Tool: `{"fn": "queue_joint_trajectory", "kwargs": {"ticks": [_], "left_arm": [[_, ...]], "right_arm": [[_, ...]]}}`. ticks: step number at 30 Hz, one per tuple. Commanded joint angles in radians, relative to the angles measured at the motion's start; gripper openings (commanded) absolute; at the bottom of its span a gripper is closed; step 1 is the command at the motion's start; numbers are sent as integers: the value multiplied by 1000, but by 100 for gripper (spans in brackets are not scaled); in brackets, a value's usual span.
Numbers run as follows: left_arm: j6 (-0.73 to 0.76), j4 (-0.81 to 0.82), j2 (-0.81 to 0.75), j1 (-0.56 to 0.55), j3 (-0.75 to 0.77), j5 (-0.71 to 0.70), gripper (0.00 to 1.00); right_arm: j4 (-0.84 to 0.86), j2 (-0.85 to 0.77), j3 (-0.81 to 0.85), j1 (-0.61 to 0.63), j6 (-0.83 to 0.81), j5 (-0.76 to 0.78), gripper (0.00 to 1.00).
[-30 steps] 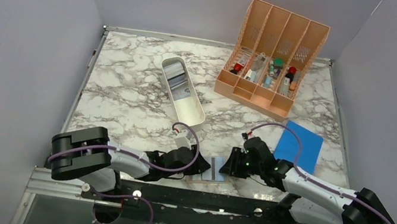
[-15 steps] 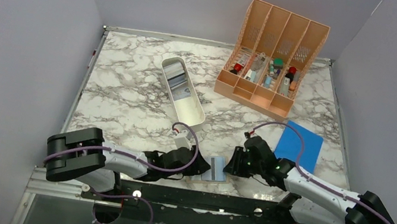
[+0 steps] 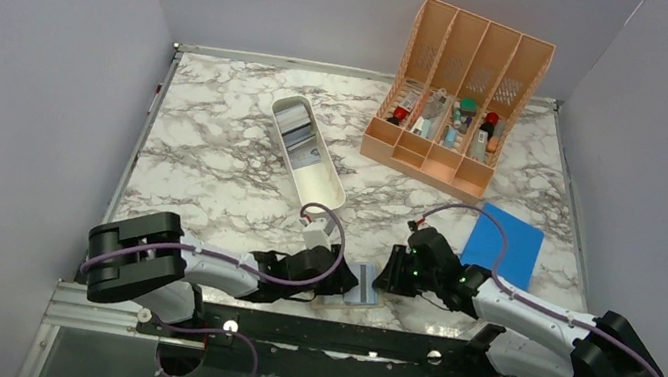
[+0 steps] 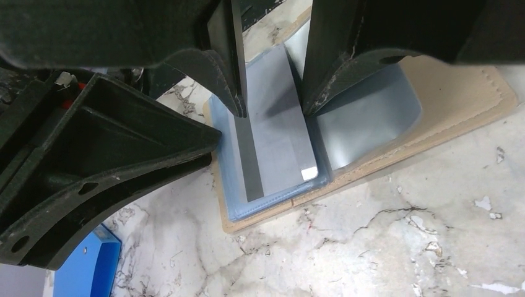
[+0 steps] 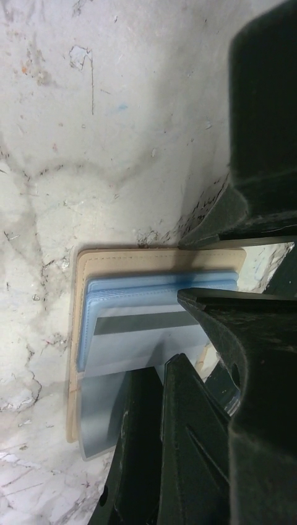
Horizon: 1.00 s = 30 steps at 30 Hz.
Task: Put the credit cards into the card holder
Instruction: Insert the credit card into the card holder.
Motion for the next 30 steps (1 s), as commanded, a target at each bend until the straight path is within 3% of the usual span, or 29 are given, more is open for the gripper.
{"fn": "queue_joint_trajectory", "kwargs": {"ticks": [1,16,21,25,30], "left_arm": [[34,-7,33,-8,47,18,41],[10,-2,56,-49,103,62,41],[4,-54,47,-50,99,35,41],[0,-61,49,-52,105,30,41],[3,-60,60,-53,121,27,32]], "right_arm": [[34,-3,-28,-1,13,-24,34],[-24,-69,-23,-1,42,-51,34],[-168,-140,23,-1,4,67,47],[-188,-151,31,-1,8,101,32],[-273,-99,90,-1,45,219,23]]}}
